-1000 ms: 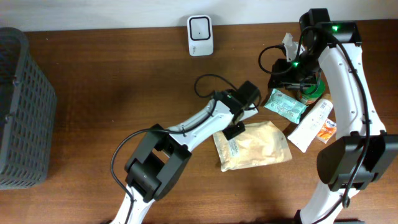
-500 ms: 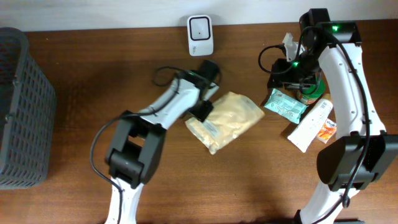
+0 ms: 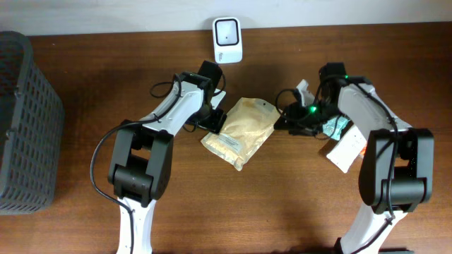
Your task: Scan the item barcode
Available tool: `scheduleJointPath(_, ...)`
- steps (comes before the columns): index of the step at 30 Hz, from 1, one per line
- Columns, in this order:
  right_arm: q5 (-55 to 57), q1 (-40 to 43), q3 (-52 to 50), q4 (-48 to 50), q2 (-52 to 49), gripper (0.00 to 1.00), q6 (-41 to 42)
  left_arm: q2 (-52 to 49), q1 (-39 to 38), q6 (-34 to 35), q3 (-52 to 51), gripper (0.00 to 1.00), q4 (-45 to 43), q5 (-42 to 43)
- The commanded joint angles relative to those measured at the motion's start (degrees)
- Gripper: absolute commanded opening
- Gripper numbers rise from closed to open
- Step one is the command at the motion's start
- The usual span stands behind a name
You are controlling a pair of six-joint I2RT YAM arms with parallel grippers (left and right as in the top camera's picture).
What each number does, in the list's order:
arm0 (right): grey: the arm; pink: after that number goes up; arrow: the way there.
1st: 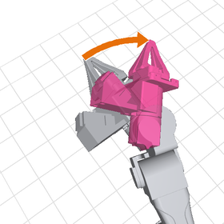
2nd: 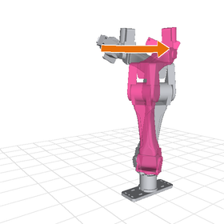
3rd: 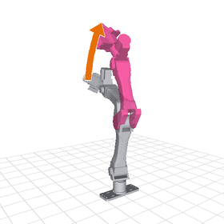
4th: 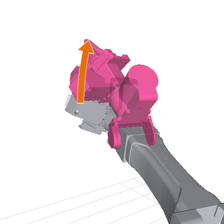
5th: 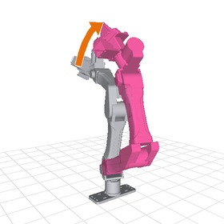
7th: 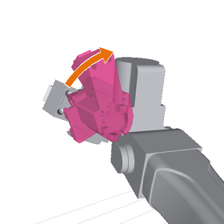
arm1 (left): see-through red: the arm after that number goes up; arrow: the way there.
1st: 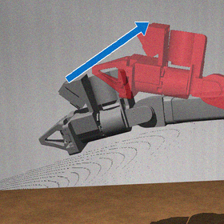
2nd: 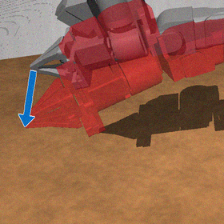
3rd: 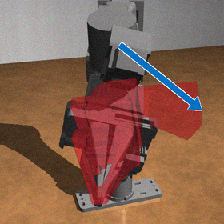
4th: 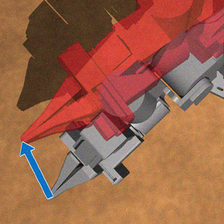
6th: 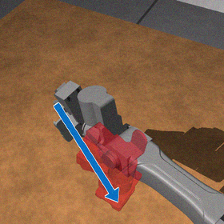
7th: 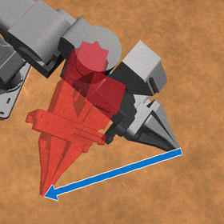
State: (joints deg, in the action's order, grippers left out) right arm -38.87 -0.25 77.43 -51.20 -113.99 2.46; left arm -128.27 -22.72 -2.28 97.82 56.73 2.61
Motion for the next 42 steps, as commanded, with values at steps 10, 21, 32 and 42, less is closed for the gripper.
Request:
scheduleJointPath(10,5.42,-13.03,-15.67,31.43,0.04,0.64,38.23,-4.5,0.39,0.15,-2.27,0.75,0.81,1.57)
scheduleJointPath(21,14.12,-20.37,-15.67,43.93,-3.04,0.25,47.78,-4.5,0.39,0.13,-2.27,0.74,0.37,2.58)
scheduleJointPath(32,8.55,-18.78,-14.58,43.47,1.62,0.04,36.22,-4.48,1.88,0.11,-0.52,0.7,2.08,2.49)
scheduleJointPath(42,29.4,-21.9,0.92,10.82,13.2,0.04,12.37,-4.5,8.98,-1.22,3.5,0.97,5.64,2.54)
